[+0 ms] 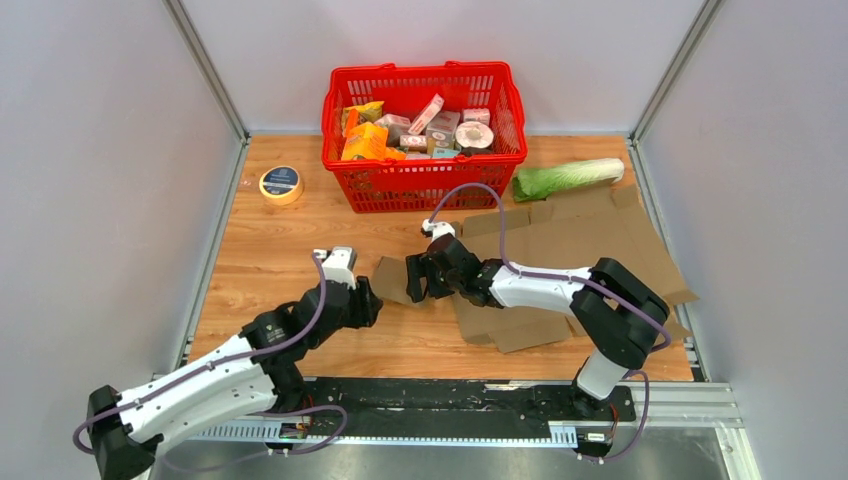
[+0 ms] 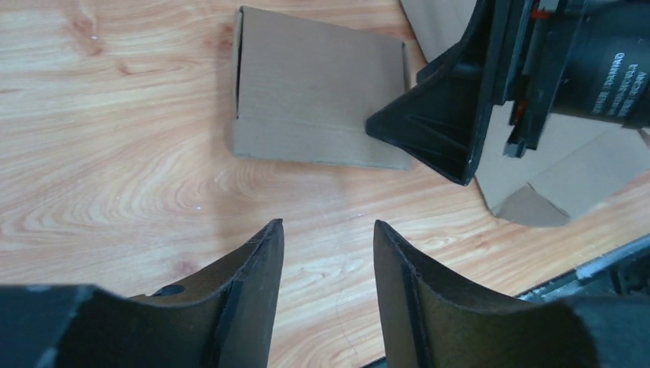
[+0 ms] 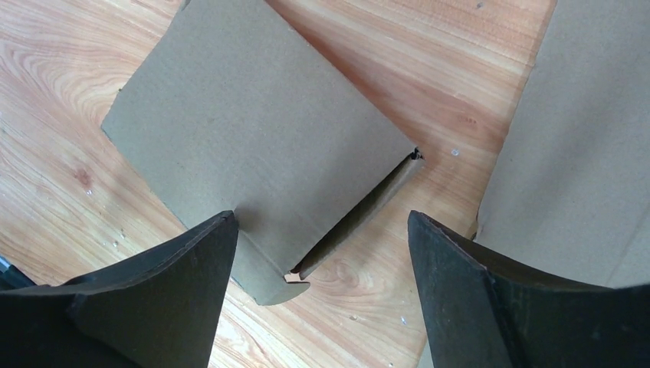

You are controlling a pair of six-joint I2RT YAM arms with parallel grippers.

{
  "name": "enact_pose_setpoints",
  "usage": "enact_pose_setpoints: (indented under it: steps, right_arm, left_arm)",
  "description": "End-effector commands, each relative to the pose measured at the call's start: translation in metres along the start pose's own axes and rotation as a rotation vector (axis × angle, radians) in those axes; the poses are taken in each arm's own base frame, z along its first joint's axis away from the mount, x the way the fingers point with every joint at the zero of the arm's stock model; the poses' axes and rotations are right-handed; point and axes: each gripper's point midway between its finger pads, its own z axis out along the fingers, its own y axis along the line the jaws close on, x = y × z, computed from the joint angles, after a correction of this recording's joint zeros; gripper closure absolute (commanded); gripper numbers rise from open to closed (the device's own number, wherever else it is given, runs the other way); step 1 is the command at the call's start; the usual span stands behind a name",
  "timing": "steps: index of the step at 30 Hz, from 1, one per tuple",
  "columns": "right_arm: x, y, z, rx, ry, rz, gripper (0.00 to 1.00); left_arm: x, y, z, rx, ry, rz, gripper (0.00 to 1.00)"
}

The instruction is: Fold the paper box

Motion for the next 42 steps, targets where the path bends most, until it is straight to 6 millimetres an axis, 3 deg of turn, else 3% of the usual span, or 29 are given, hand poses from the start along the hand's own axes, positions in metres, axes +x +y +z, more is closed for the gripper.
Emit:
enact_pose_setpoints:
  steps: [1,2,3,5,6,10,13,22,28,32,36,42]
  right_arm:
    - [-0.009,0.009,0.003,-0.044,-0.041,-0.037,0.18]
    - [-0.007,0.009,0.004,-0.055,-0.029,-0.029,0.20]
    - [-0.009,0.006,0.004,-0.057,-0.033,-0.019,0.24]
    - [-0.004,0.009,0.002,-0.107,-0.024,0.000,0.29]
    - [-0.008,0.008,0.000,-0.119,-0.036,0.007,0.32]
    - [-0.007,0.005,0.000,-0.147,-0.035,0.014,0.44]
    - [-0.006,-0.001,0.001,-0.157,-0.032,0.043,0.58]
    - [-0.005,-0.009,0.004,-0.170,-0.025,0.062,0.65]
    - [-0.011,-0.015,0.005,-0.171,-0.015,0.092,0.64]
    - [-0.020,-0.018,0.001,-0.159,-0.022,0.088,0.57]
    - [-0.028,-0.016,0.005,-0.175,-0.009,0.076,0.57]
    - [-0.024,-0.022,0.022,-0.160,0.015,0.086,0.63]
  left_arm:
    - [-0.021,-0.021,0.010,0.093,0.061,-0.040,0.48]
    - [-0.034,-0.014,0.018,0.062,0.052,-0.075,0.49]
    - [-0.027,-0.008,0.032,0.024,0.104,-0.064,0.49]
    - [-0.045,-0.004,0.046,0.001,0.090,-0.059,0.44]
    - [-0.039,-0.002,0.056,-0.005,0.131,-0.028,0.43]
    - [-0.050,0.004,0.076,-0.016,0.121,0.008,0.41]
    - [-0.042,0.012,0.087,-0.010,0.162,-0.024,0.42]
    - [-0.012,0.022,0.106,-0.016,0.227,-0.046,0.56]
    - [0.007,0.030,0.108,-0.030,0.251,-0.065,0.68]
    - [0.006,0.028,0.104,-0.019,0.258,-0.048,0.71]
    - [-0.021,0.015,0.084,0.034,0.181,-0.049,0.53]
    - [-0.050,0.013,0.049,0.026,0.092,-0.053,0.37]
